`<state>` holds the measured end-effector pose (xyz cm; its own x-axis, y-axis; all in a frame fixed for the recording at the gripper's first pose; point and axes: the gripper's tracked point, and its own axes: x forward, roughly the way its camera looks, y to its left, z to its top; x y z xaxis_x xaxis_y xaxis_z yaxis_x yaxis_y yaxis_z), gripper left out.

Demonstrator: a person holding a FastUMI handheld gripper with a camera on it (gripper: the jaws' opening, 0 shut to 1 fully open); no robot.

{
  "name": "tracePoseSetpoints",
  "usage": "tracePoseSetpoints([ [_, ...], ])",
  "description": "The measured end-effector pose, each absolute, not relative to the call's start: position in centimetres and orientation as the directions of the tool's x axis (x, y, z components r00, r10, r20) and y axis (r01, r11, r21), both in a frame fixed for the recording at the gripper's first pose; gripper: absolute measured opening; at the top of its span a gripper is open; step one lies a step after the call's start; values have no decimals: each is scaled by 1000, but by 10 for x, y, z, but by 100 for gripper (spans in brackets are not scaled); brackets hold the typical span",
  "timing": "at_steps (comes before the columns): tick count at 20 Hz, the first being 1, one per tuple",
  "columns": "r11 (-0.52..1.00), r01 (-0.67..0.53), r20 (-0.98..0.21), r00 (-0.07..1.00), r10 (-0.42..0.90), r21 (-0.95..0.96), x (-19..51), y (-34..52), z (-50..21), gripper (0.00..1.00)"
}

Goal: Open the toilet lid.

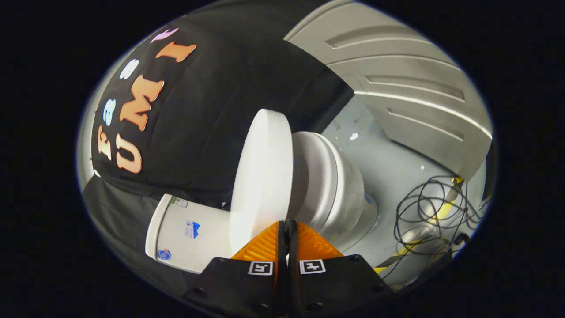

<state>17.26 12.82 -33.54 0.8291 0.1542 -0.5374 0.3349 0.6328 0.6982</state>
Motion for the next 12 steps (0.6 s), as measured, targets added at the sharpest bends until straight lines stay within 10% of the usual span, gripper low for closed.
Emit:
tracePoseSetpoints([
  [12, 879, 324, -582, 811, -67, 350, 186, 176, -226, 8],
])
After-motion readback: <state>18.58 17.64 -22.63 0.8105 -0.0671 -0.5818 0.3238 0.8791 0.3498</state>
